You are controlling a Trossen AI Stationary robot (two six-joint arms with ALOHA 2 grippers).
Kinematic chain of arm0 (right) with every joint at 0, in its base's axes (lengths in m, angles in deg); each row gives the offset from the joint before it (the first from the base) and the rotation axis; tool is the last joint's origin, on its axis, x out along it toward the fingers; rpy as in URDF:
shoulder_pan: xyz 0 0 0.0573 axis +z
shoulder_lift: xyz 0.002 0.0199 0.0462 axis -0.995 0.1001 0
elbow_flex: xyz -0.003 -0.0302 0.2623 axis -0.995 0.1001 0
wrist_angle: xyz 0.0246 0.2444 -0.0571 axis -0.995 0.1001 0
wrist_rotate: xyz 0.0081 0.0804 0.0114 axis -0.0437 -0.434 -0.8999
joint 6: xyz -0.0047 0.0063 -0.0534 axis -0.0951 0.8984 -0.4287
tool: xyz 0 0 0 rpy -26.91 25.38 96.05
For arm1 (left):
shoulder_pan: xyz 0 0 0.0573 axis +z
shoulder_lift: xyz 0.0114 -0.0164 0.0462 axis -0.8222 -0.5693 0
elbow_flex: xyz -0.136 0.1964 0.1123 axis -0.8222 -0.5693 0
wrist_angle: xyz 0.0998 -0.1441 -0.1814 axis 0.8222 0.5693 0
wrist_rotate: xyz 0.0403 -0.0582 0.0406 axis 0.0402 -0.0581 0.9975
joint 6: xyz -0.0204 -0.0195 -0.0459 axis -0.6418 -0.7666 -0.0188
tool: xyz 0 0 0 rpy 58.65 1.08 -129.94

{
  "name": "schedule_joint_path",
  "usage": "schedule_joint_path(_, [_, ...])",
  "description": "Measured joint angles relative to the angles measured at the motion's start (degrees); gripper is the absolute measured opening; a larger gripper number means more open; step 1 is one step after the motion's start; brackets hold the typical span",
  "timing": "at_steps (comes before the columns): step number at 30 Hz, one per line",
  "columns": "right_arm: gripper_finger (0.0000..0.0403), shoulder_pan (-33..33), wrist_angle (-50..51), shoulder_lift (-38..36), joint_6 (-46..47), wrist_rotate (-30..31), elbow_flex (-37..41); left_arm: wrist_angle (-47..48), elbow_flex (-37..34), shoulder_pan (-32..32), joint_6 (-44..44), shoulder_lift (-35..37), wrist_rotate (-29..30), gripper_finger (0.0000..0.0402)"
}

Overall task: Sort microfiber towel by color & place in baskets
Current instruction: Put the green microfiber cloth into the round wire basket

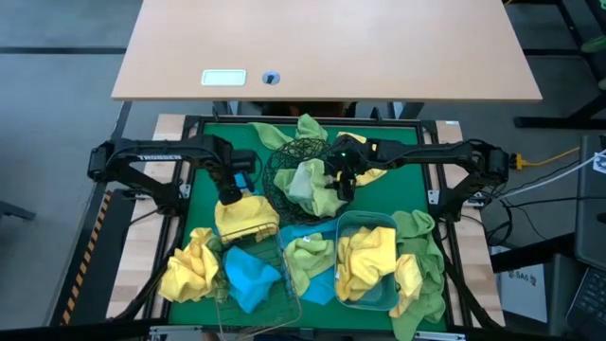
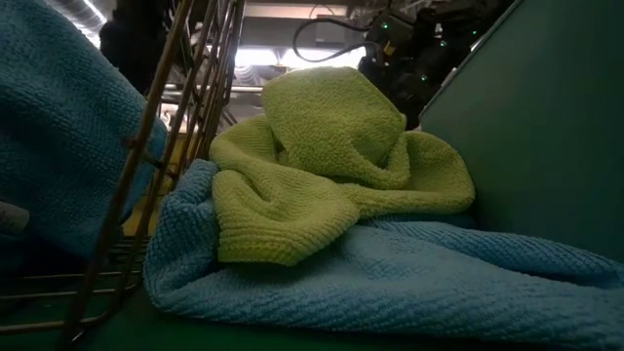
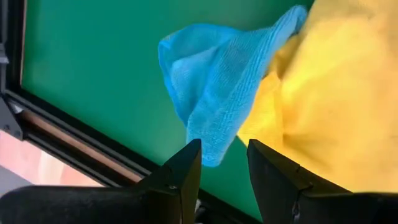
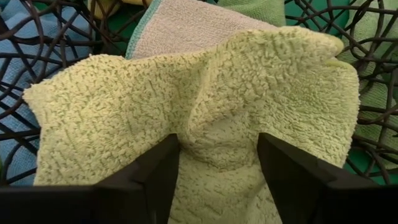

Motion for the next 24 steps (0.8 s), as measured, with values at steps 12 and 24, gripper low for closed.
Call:
schedule_joint_path(12, [0.0223,0.0,0.0,0.0,0.0,0.0,0.0,-6.1,-8.2,3.1,6.4,0.0,-4.8,0.0125])
schedule_joint_path(24, [0.0222,0.0,0.0,0.0,0.0,-0.1,0.0,-14.1,-16.0,4.1,7.1,0.0,3.1,0.0125])
